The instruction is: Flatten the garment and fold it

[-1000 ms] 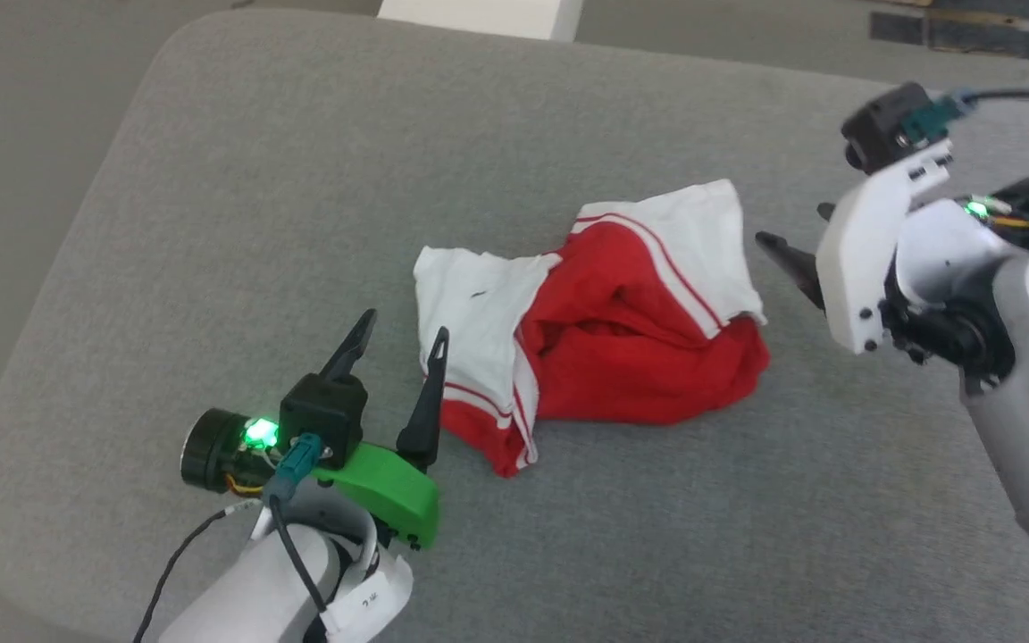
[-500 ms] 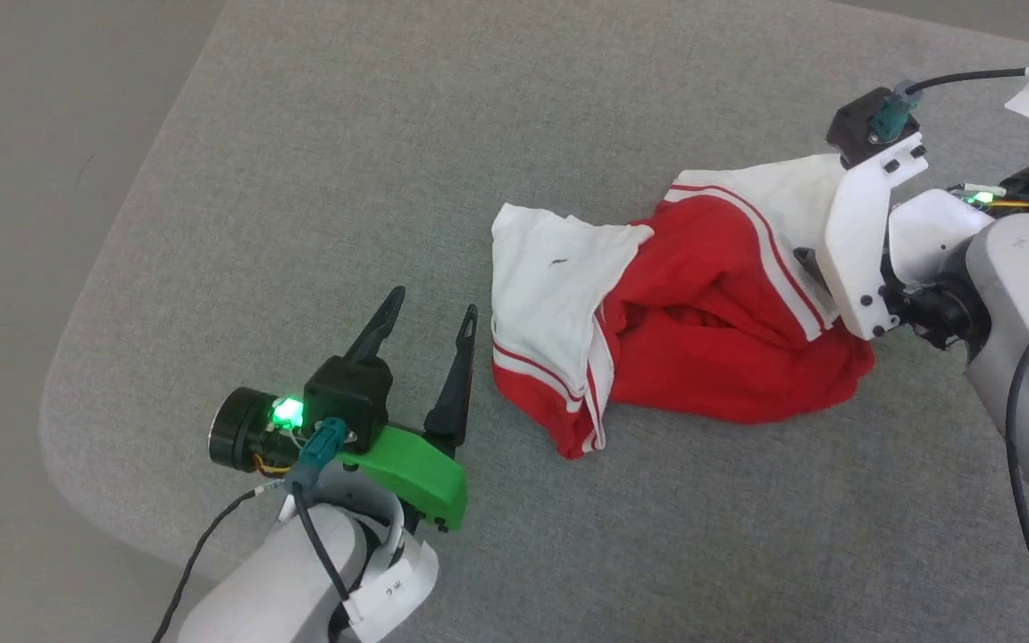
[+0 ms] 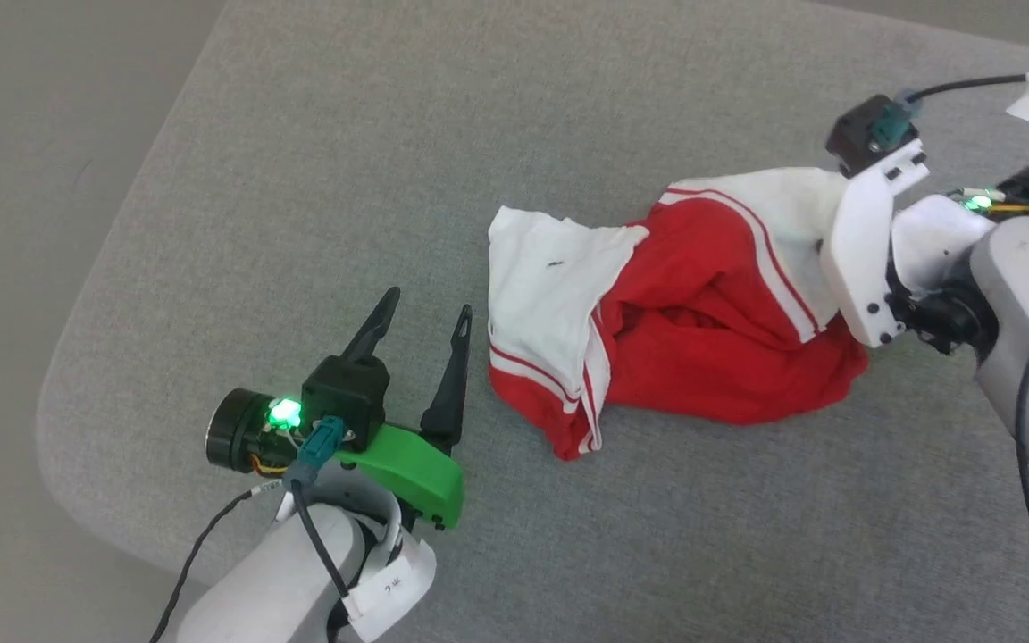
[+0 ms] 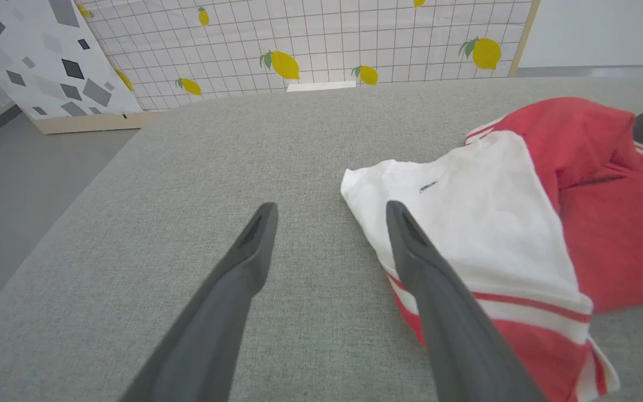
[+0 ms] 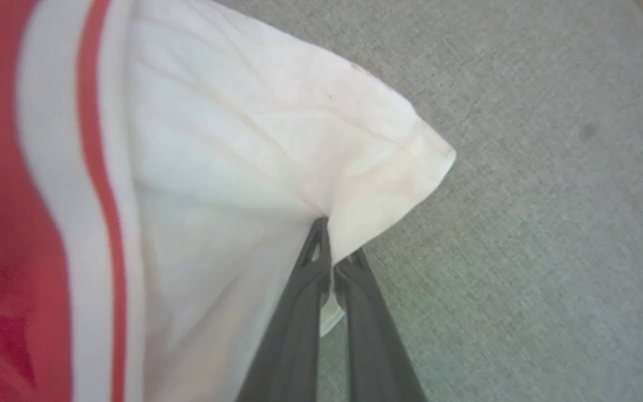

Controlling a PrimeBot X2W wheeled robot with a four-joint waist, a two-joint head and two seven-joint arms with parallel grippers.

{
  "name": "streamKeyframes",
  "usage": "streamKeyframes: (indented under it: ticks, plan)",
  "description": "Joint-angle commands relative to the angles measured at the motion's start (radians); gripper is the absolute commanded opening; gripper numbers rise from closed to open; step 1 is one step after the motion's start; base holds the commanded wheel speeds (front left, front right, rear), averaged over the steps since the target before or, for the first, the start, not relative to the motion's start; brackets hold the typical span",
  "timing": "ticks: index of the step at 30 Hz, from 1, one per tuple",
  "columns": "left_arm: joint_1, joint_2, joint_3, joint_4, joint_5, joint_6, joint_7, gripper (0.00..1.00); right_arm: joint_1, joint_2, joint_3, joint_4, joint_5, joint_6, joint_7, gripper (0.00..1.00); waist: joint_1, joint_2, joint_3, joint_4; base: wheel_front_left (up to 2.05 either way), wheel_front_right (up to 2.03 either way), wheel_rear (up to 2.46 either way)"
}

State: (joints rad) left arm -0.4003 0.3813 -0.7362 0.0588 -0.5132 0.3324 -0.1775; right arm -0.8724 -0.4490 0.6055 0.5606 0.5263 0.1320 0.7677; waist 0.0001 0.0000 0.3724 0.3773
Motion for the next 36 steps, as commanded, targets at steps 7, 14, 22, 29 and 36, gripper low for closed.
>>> streamKeyframes:
  ticks: [7,14,22,29,36]
  plan:
    - [0.004,0.026,0.006,0.005,-0.009,0.009,0.018,1.0,0.122,-0.087,0.011,-0.038,0.064,-0.001,-0.04,0.0,-0.0001,0.0,-0.131,-0.085,0.0,0.0,0.0]
    - [0.031,0.048,0.01,-0.015,-0.023,0.022,0.042,1.0,0.266,-0.208,-0.006,-0.143,0.112,-0.001,-0.029,0.0,-0.0001,0.0,-0.212,-0.157,0.0,0.0,0.0]
    - [0.052,0.062,0.012,-0.048,-0.031,0.038,0.053,1.0,0.426,-0.288,-0.107,-0.195,0.116,-0.001,0.004,0.0,-0.0001,0.0,-0.229,-0.202,0.0,0.0,0.0]
    - [0.054,0.072,0.013,-0.064,-0.035,0.042,0.062,1.0,0.483,-0.212,-0.208,-0.21,0.083,-0.001,-0.061,1.0,-0.0001,0.0,-0.222,-0.218,0.0,0.0,0.0]
    - [0.053,0.085,0.024,-0.066,-0.046,0.048,0.067,1.0,0.5,-0.134,-0.37,-0.351,0.105,-0.001,-0.246,1.0,-0.0001,0.0,-0.245,-0.24,0.0,0.0,0.0]
